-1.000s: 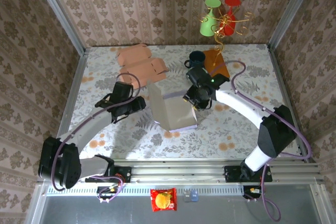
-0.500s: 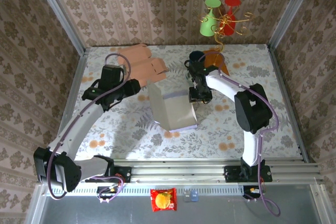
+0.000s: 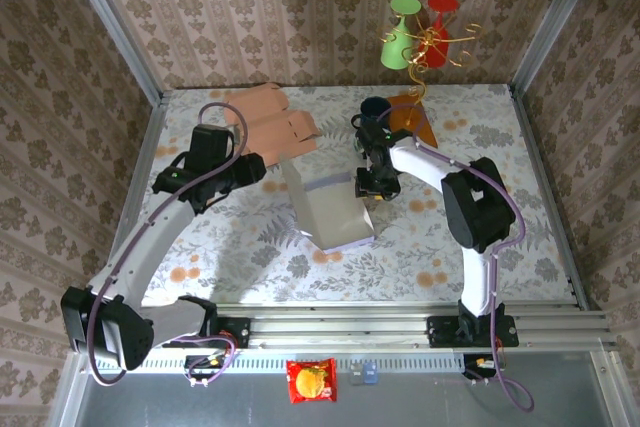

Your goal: Fold the paper box

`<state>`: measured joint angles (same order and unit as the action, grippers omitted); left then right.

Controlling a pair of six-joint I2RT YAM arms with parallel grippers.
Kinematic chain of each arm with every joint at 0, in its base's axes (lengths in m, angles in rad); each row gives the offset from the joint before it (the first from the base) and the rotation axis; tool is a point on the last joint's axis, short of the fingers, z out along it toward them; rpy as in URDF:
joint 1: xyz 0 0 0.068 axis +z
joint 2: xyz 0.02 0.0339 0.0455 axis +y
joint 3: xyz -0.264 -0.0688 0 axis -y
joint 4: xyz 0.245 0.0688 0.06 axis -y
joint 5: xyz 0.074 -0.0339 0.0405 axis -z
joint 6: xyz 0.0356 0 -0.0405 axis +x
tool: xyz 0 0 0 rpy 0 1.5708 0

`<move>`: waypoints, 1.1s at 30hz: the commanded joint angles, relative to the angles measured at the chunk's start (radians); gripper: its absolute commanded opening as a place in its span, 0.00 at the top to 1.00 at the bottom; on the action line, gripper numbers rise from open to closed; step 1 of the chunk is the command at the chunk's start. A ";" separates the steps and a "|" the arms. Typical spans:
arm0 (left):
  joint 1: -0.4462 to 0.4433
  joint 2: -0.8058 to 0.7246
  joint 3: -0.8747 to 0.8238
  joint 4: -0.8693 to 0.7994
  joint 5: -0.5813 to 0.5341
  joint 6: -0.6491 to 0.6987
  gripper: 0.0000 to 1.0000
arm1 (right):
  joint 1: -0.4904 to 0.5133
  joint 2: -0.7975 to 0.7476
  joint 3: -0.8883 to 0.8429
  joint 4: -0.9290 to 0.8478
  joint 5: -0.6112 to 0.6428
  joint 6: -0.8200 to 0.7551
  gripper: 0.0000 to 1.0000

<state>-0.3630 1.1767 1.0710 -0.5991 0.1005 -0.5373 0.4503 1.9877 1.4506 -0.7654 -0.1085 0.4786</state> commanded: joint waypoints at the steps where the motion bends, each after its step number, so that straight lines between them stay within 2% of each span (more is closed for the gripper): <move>1: 0.007 -0.023 -0.018 -0.018 -0.007 0.025 0.50 | 0.011 -0.069 -0.038 0.029 0.001 0.049 0.59; 4: 0.004 -0.035 -0.031 -0.015 0.010 0.023 0.51 | 0.011 -0.114 -0.077 0.063 0.001 0.054 0.55; 7: -0.009 -0.083 -0.063 0.021 0.074 0.046 0.52 | 0.012 -0.116 -0.100 0.094 -0.032 0.036 0.50; 10: -0.025 -0.132 -0.100 0.071 0.170 0.054 0.51 | 0.015 -0.082 -0.081 0.084 -0.050 0.012 0.50; 14: -0.049 -0.146 -0.102 0.039 0.249 0.052 0.51 | 0.015 -0.035 -0.048 0.073 -0.072 -0.004 0.49; 20: -0.086 -0.140 -0.079 0.023 0.303 0.021 0.49 | 0.015 0.024 -0.016 0.061 -0.072 -0.011 0.53; 24: -0.086 -0.129 -0.058 0.002 0.291 0.023 0.49 | 0.017 0.029 -0.028 0.067 -0.072 -0.002 0.59; 30: -0.087 -0.121 -0.051 0.003 0.277 0.035 0.49 | 0.030 0.012 -0.065 0.089 -0.047 0.055 0.79; 33: -0.087 -0.121 -0.046 0.002 0.273 0.046 0.49 | 0.033 -0.016 -0.103 0.116 -0.037 0.129 0.85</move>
<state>-0.4458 1.0534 0.9890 -0.5842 0.3706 -0.5079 0.4763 2.0094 1.3876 -0.6628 -0.1646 0.5316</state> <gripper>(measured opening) 0.513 0.163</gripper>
